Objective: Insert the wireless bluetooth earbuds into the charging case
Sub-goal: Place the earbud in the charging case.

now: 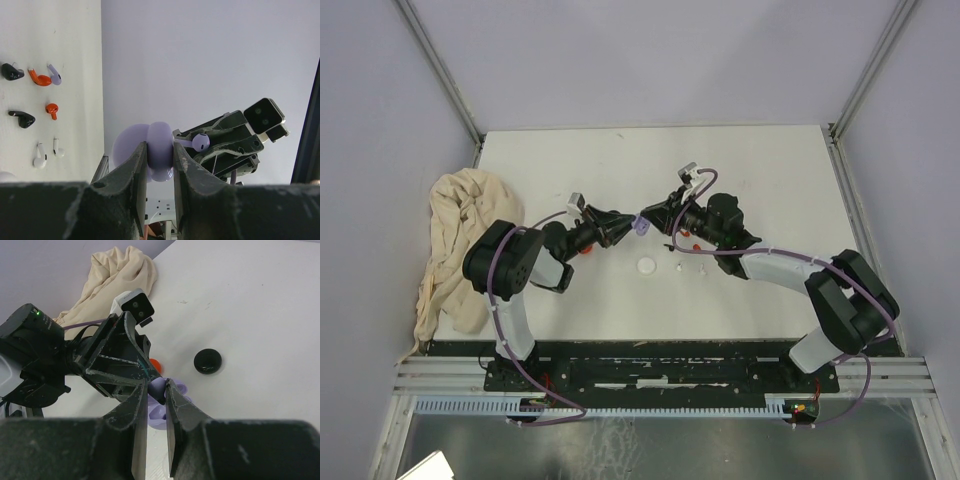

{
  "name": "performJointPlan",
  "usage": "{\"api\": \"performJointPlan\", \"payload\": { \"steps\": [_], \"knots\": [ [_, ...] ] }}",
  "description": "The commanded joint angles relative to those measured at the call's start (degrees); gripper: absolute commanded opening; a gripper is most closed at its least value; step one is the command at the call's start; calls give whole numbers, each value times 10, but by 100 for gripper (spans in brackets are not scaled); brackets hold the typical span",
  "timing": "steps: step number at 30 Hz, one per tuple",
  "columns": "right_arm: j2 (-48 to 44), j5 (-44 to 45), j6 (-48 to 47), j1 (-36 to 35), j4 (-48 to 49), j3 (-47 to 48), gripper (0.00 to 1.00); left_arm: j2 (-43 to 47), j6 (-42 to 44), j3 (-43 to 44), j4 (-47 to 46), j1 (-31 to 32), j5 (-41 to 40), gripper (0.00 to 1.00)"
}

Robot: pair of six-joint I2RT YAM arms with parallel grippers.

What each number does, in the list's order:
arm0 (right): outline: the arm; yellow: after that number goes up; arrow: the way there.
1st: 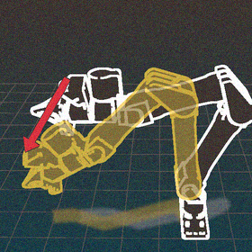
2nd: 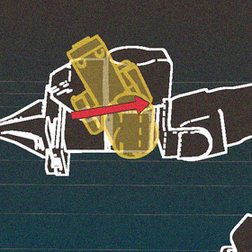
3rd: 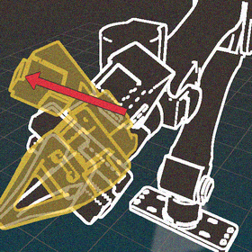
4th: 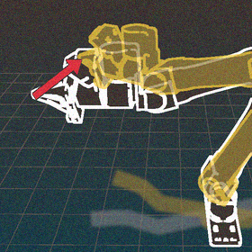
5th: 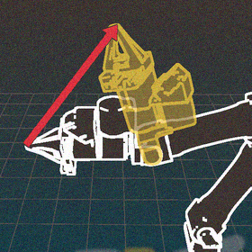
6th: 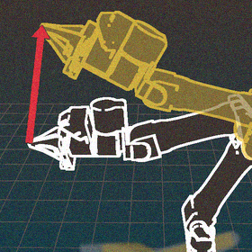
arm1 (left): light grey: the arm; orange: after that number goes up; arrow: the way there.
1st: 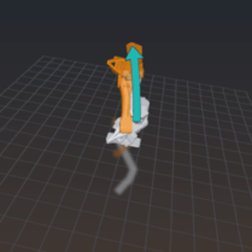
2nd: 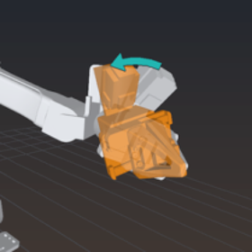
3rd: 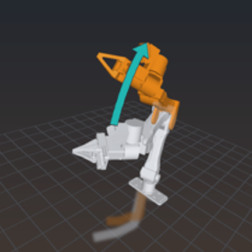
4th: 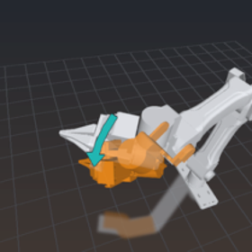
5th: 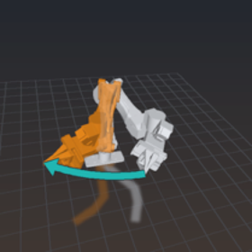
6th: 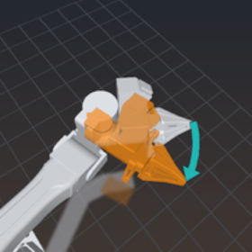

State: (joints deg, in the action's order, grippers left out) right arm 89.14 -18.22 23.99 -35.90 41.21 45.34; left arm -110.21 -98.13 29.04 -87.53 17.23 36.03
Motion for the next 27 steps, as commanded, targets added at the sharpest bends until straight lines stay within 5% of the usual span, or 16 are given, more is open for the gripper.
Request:
{"api": "performJointPlan", "payload": {
  "steps": [1,27],
  "knots": [
    [8,-19,9,-4,47,1,2,17,-21,17,-116,7,-5,3],
    [10,-11,-3,-7,29,-8,2,30,-22,22,-116,8,-6,3]
  ]
}}
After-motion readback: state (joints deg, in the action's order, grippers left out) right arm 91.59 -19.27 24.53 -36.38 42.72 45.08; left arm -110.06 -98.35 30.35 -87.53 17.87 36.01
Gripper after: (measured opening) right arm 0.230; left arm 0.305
